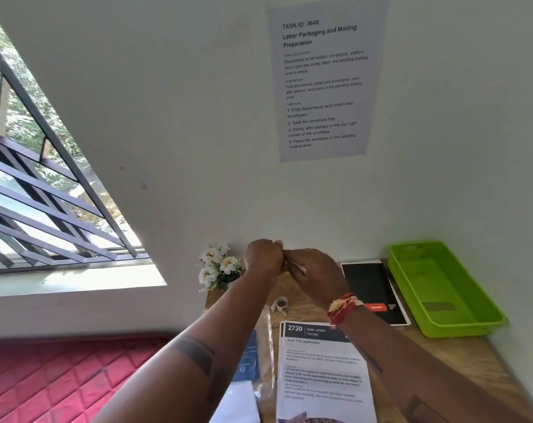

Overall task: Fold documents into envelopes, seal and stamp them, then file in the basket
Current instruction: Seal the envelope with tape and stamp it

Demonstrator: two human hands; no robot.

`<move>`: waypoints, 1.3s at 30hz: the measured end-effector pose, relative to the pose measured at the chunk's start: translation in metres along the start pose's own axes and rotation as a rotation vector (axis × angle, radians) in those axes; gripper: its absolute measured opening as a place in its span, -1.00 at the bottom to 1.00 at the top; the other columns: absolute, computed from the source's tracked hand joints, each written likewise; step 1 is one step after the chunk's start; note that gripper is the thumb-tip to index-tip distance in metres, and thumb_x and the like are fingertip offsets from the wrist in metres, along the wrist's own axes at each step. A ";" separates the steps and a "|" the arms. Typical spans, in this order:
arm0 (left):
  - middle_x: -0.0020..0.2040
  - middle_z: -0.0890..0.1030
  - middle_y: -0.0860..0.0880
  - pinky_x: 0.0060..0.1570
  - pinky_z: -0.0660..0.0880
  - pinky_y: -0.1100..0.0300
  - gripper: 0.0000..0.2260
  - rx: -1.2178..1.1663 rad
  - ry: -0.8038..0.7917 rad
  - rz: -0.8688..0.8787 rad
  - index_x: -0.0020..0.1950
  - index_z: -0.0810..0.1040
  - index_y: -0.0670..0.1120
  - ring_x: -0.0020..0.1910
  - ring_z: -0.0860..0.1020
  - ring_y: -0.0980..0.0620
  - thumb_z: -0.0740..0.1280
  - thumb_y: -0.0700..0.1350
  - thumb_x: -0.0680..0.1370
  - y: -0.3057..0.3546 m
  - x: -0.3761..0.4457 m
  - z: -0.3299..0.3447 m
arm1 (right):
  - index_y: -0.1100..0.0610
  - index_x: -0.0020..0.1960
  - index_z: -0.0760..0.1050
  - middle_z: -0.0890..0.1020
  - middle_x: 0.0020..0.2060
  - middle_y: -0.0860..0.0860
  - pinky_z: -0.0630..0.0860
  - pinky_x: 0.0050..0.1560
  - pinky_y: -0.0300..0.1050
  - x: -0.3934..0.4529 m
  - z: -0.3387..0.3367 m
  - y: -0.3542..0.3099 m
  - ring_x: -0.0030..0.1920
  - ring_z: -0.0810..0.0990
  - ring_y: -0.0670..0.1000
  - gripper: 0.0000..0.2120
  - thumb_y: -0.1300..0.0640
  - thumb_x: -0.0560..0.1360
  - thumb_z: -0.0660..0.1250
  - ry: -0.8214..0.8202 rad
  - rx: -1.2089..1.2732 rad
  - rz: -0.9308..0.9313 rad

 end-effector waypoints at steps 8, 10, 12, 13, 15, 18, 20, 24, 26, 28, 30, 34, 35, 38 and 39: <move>0.04 0.68 -0.21 -0.03 0.69 -0.19 -0.88 -0.055 -0.058 -0.162 0.12 0.64 -0.14 -0.01 0.68 -0.21 0.35 -0.12 0.67 -0.071 -0.001 -0.023 | 0.12 0.31 0.61 0.60 0.31 0.06 0.44 0.33 -0.02 -0.071 0.007 0.114 0.32 0.53 0.05 -0.63 -0.05 0.59 0.38 0.195 0.258 0.629; 0.09 0.66 -0.18 -0.08 0.70 -0.10 -0.88 -0.141 -0.110 -0.246 0.19 0.59 -0.10 0.04 0.67 -0.17 0.32 -0.14 0.69 -0.094 -0.008 -0.026 | 0.21 0.38 0.51 0.57 0.32 0.19 0.45 0.22 -0.01 -0.101 0.012 0.158 0.29 0.54 0.19 -0.51 -0.07 0.57 0.39 0.210 0.298 0.908; 0.10 0.66 -0.18 -0.09 0.68 -0.05 -0.90 -0.179 -0.124 -0.318 0.17 0.58 -0.11 0.08 0.66 -0.17 0.30 -0.15 0.70 -0.118 -0.015 -0.032 | 0.25 0.35 0.50 0.56 0.31 0.24 0.47 0.18 0.03 -0.137 0.027 0.190 0.20 0.57 0.20 -0.51 -0.05 0.57 0.42 0.179 0.421 1.153; 0.10 0.67 -0.18 -0.10 0.67 -0.04 -0.90 -0.186 -0.128 -0.355 0.16 0.58 -0.11 0.07 0.66 -0.16 0.29 -0.16 0.70 -0.130 -0.019 -0.036 | 0.24 0.23 0.57 0.59 0.25 0.26 0.52 0.09 0.07 -0.153 0.036 0.199 0.09 0.59 0.19 -0.62 -0.01 0.56 0.43 0.166 0.496 1.236; 0.06 0.69 -0.17 -0.19 0.65 0.01 -0.89 -0.160 -0.142 -0.401 0.16 0.59 -0.13 0.02 0.67 -0.14 0.29 -0.17 0.70 -0.155 -0.026 -0.046 | 0.17 -0.01 0.61 0.66 0.11 0.27 0.57 -0.15 0.02 -0.180 0.050 0.207 -0.11 0.60 0.16 -0.90 0.13 0.56 0.43 0.153 0.624 1.343; 0.08 0.67 -0.20 -0.05 0.67 -0.07 -0.87 -0.068 -0.132 -0.457 0.19 0.58 -0.15 0.07 0.65 -0.18 0.29 -0.16 0.70 -0.194 -0.032 -0.062 | 0.20 0.18 0.60 0.66 0.10 0.26 0.62 -0.01 0.16 -0.202 0.065 0.211 -0.01 0.65 0.22 -0.75 0.37 0.52 0.39 0.112 0.670 1.374; 0.08 0.65 -0.19 -0.13 0.67 -0.02 -0.89 -0.015 -0.102 -0.483 0.15 0.59 -0.15 0.06 0.63 -0.16 0.33 -0.15 0.69 -0.218 -0.036 -0.073 | 0.18 0.21 0.61 0.67 0.12 0.24 0.61 0.14 0.29 -0.210 0.067 0.209 0.09 0.66 0.27 -0.68 0.39 0.49 0.40 0.066 0.588 1.361; 0.08 0.66 -0.19 -0.21 0.66 0.07 -0.94 0.084 -0.060 -0.485 -0.01 0.63 -0.10 0.00 0.66 -0.14 0.41 -0.14 0.64 -0.258 -0.039 -0.086 | 0.00 -0.09 0.65 0.72 -0.01 0.14 0.66 0.05 0.11 -0.224 0.069 0.202 -0.07 0.69 0.16 -0.77 0.33 0.47 0.43 -0.018 0.414 1.337; 0.06 0.68 -0.18 -0.13 0.68 0.06 -0.92 0.201 -0.044 -0.441 0.00 0.67 -0.10 -0.05 0.65 -0.11 0.44 -0.10 0.62 -0.267 -0.037 -0.091 | -0.03 -0.09 0.62 0.71 0.00 0.08 0.61 0.00 -0.05 -0.226 0.071 0.199 -0.06 0.67 0.10 -0.81 0.27 0.48 0.44 -0.080 0.319 1.298; 0.02 0.68 -0.13 -0.03 0.68 -0.03 -0.93 0.328 -0.046 -0.367 0.02 0.66 -0.06 -0.06 0.65 -0.11 0.46 -0.08 0.60 -0.269 -0.034 -0.092 | -0.01 -0.02 0.60 0.69 0.03 0.05 0.50 -0.02 -0.15 -0.226 0.074 0.197 -0.04 0.63 0.06 -0.84 0.23 0.50 0.44 -0.136 0.224 1.242; 0.02 0.67 -0.07 -0.01 0.65 -0.03 -0.88 0.460 -0.067 -0.287 0.10 0.59 -0.01 -0.03 0.64 -0.09 0.46 -0.07 0.59 -0.265 -0.033 -0.092 | 0.01 0.03 0.59 0.70 0.03 0.05 0.47 -0.01 -0.16 -0.227 0.078 0.195 -0.05 0.61 0.04 -0.85 0.21 0.51 0.45 -0.170 0.138 1.175; 0.11 0.65 -0.08 -0.10 0.56 0.05 -0.72 0.624 -0.094 -0.148 0.28 0.47 0.02 -0.01 0.61 -0.09 0.41 -0.12 0.61 -0.257 -0.033 -0.089 | 0.08 0.14 0.59 0.69 0.05 0.08 0.46 0.02 -0.18 -0.223 0.085 0.189 -0.05 0.59 0.04 -0.80 0.21 0.52 0.46 -0.196 0.000 1.081; 0.14 0.64 -0.10 -0.07 0.55 0.03 -0.64 0.678 -0.099 -0.107 0.37 0.43 0.01 0.03 0.61 -0.13 0.42 -0.14 0.61 -0.256 -0.033 -0.088 | 0.10 0.18 0.58 0.68 0.08 0.10 0.48 0.03 -0.16 -0.221 0.087 0.187 -0.02 0.60 0.07 -0.76 0.22 0.52 0.46 -0.209 -0.033 1.063; 0.24 0.55 -0.13 0.11 0.57 -0.13 -0.54 0.734 -0.074 -0.012 0.48 0.34 -0.01 0.15 0.58 -0.17 0.40 -0.16 0.61 -0.251 -0.035 -0.084 | 0.10 0.29 0.52 0.56 0.21 0.15 0.56 0.20 0.04 -0.215 0.093 0.177 0.19 0.57 0.20 -0.65 0.23 0.52 0.45 -0.284 -0.165 0.970; 0.27 0.50 -0.14 0.15 0.55 -0.15 -0.58 0.743 -0.044 0.031 0.46 0.37 -0.02 0.18 0.55 -0.17 0.37 -0.16 0.63 -0.248 -0.037 -0.083 | 0.09 0.31 0.52 0.53 0.23 0.16 0.55 0.24 0.09 -0.211 0.096 0.170 0.23 0.53 0.21 -0.63 0.23 0.52 0.45 -0.309 -0.221 0.902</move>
Point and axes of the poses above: each hand's wrist, its own x-axis towards the middle knuckle, its own z-axis out of the palm, y = z × x, the point moved 9 cm from there along x, towards the middle knuckle
